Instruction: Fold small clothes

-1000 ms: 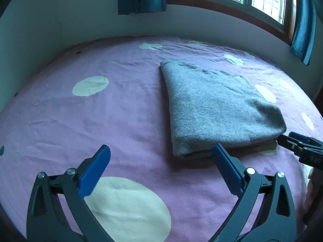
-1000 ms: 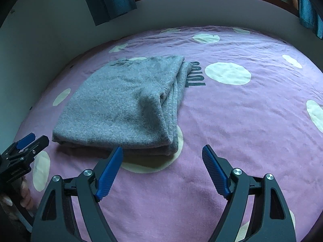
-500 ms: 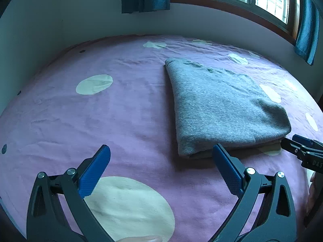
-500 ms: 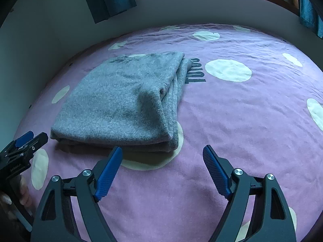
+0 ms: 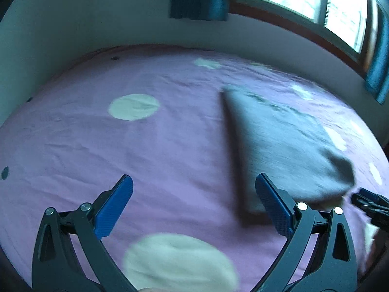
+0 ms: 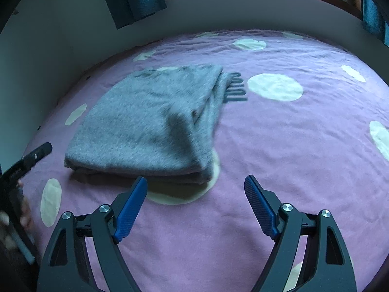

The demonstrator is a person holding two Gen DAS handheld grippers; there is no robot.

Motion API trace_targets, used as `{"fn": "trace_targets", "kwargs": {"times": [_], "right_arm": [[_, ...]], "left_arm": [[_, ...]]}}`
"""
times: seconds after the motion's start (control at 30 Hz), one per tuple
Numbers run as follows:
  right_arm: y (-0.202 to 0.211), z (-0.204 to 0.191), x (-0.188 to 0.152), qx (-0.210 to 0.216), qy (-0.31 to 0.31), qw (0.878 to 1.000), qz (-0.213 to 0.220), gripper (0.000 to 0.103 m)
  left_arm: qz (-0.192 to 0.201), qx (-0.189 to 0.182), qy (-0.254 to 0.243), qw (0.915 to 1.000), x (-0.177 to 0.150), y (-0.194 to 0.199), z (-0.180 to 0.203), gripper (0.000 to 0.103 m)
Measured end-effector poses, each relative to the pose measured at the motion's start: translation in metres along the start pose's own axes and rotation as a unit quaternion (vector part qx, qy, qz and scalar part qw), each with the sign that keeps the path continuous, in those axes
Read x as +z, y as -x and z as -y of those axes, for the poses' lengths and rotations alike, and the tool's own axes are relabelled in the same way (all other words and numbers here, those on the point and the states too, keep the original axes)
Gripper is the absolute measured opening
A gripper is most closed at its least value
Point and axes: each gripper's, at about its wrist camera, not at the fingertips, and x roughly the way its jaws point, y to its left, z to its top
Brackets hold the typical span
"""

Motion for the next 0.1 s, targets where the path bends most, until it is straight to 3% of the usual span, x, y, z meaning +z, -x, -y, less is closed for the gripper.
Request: {"fn": "trace_targets", "kwargs": {"times": [0.1], "right_arm": [[0.003, 0.031, 0.011, -0.023, -0.02, 0.999, 0.008, 0.081]], "left_arm": [[-0.004, 0.036, 0.029, 0.9989, 0.015, -0.017, -0.041, 0.1]]}}
